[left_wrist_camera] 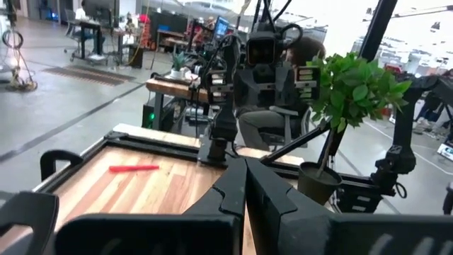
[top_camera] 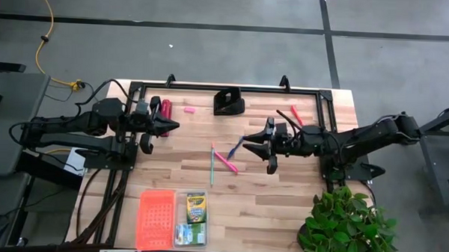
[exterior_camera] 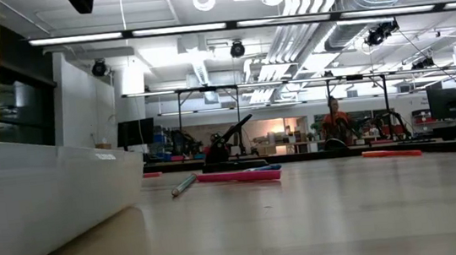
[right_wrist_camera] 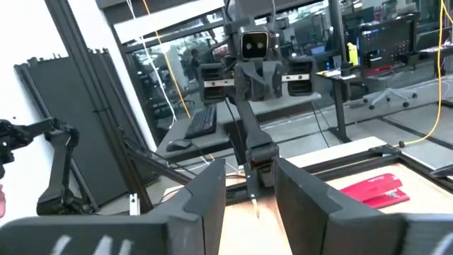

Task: Pack school essentials
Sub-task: Put the orange pen into the supply box

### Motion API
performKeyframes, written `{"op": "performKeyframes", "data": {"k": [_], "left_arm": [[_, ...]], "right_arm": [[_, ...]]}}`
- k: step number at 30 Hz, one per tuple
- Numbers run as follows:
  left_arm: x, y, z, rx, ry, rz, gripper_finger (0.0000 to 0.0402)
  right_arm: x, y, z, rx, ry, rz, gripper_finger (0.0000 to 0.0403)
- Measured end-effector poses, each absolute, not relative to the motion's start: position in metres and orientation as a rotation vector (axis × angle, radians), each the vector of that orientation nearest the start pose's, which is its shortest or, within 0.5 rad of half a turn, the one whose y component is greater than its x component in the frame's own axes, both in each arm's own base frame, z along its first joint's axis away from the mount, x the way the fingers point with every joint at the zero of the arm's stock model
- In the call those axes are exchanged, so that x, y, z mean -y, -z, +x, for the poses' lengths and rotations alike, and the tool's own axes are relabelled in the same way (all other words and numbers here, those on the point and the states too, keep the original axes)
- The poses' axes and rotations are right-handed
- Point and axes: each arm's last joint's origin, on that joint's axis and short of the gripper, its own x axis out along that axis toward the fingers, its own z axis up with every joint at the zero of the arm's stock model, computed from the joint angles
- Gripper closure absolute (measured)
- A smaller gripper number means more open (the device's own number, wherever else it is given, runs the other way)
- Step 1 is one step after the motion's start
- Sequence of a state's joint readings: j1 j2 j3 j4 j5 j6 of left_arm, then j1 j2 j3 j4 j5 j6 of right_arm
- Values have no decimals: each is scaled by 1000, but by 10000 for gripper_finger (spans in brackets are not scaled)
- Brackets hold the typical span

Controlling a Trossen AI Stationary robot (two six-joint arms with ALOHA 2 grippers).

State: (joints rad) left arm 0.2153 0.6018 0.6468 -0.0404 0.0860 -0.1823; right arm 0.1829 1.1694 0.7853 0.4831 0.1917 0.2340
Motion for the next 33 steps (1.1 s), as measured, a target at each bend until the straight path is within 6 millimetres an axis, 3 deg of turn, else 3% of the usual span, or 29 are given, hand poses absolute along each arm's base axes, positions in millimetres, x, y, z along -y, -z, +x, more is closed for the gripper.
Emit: {"op": "performKeyframes", "data": {"k": [7, 33], "left_arm": [[-28, -331, 138, 85, -123, -168, 402], [-28, -331, 138, 80, -127, -169, 402]], "right_arm": [[-42, -318, 259, 80, -1, 268, 293], [-41, -317, 260, 77, 41, 328, 293]]}}
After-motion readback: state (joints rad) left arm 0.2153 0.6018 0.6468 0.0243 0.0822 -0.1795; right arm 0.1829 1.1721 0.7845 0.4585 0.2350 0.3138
